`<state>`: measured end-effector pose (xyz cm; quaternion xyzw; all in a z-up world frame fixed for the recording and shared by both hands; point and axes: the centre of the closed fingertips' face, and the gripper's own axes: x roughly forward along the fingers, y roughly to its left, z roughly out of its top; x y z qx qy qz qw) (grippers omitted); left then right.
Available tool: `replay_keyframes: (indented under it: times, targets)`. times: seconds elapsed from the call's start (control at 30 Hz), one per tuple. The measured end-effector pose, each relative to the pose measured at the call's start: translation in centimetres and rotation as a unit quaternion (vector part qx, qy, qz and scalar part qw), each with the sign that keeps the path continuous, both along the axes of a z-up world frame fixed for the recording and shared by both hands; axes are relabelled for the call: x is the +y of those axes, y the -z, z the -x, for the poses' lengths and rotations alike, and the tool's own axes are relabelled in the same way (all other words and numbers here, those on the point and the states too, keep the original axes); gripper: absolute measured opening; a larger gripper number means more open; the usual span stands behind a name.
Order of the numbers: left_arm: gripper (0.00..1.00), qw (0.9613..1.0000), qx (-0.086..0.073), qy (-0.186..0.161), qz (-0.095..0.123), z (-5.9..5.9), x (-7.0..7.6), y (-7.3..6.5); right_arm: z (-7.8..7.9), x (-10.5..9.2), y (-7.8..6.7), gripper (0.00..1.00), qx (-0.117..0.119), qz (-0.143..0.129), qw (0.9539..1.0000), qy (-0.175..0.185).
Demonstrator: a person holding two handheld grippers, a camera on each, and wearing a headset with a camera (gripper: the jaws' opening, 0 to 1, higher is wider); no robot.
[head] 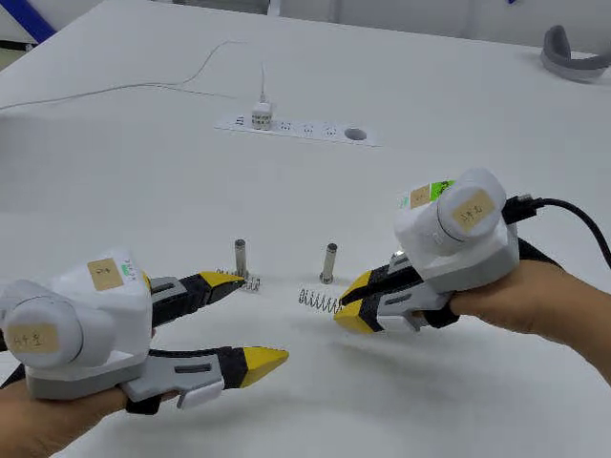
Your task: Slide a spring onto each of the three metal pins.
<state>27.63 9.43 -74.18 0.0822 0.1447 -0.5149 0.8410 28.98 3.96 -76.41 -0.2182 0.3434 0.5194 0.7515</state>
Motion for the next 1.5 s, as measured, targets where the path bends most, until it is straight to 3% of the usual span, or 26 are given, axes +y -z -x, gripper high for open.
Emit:
replay_keyframes:
  times: [0.67, 0.9, 1.5]
  targets:
    - [0.43, 0.9985, -0.001, 0.055, -0.010, 2.0, -1.9, 0.6, 3.2, 1.2, -1.4, 0.12, 0.017, 0.024, 0.9961, -0.083]
    - [0.35, 0.9974, -0.011, 0.069, -0.015, 2.7, -2.3, 0.6, 4.4, 1.4, -1.3, 0.12, 0.029, 0.031, 0.9933, -0.107]
    - [0.12, 0.9954, -0.030, 0.087, -0.025, 3.3, -2.8, 0.8, 5.4, 1.7, -2.0, 0.12, 0.036, 0.042, 0.9902, -0.128]
